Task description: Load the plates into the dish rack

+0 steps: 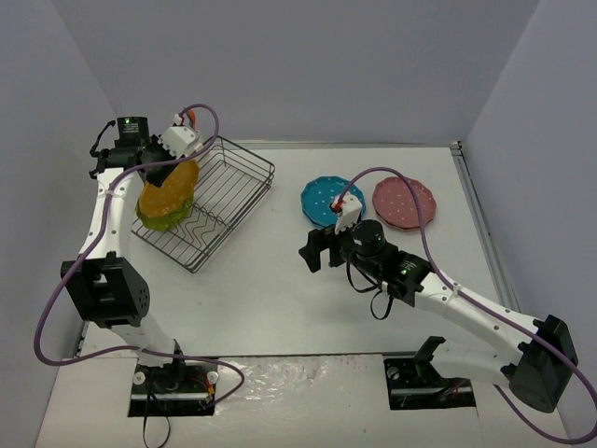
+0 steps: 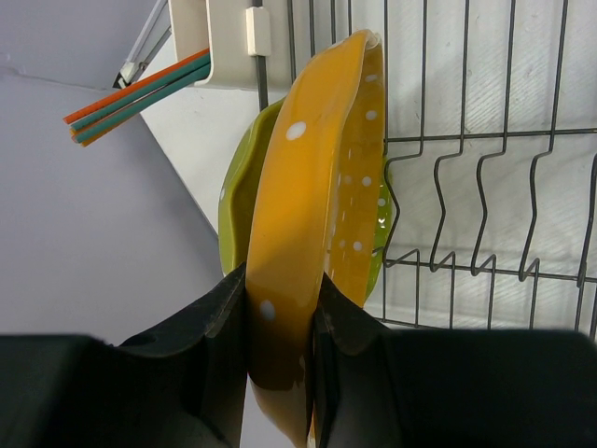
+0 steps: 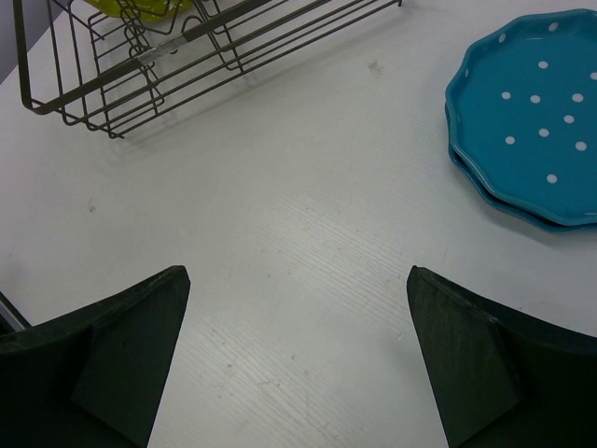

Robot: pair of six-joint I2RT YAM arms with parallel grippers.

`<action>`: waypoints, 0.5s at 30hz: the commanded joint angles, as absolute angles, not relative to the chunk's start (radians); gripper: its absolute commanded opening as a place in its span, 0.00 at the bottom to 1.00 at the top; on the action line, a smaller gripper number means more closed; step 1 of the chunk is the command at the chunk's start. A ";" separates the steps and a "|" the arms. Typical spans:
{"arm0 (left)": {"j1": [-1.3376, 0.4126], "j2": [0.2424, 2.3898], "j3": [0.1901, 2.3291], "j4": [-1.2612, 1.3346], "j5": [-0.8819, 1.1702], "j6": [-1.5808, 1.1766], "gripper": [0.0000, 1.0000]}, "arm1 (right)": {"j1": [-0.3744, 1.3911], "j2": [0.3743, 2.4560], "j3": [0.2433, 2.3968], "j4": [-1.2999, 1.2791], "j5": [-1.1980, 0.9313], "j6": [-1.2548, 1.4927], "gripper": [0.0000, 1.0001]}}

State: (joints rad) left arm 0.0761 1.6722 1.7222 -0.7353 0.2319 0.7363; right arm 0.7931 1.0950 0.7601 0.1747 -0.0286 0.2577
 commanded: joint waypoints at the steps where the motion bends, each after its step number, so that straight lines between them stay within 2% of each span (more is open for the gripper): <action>1: 0.089 1.625 1.766 -0.589 0.257 0.777 0.00 | 0.784 1.093 0.761 0.261 -0.045 0.250 1.00; 9: 0.089 1.640 1.676 -0.512 0.267 0.720 0.00 | 0.781 1.091 0.755 0.262 -0.052 0.250 1.00; 12: 0.088 1.640 1.652 -0.486 0.271 0.702 0.07 | 0.781 1.086 0.753 0.264 -0.053 0.257 1.00; 15: 0.089 1.647 1.651 -0.495 0.263 0.709 0.08 | 0.782 1.077 0.746 0.264 -0.051 0.270 1.00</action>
State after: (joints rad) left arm 0.0777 1.6843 1.6065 -0.6408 0.2604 0.7113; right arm 0.7856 1.0950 0.7502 0.1802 -0.0429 0.2599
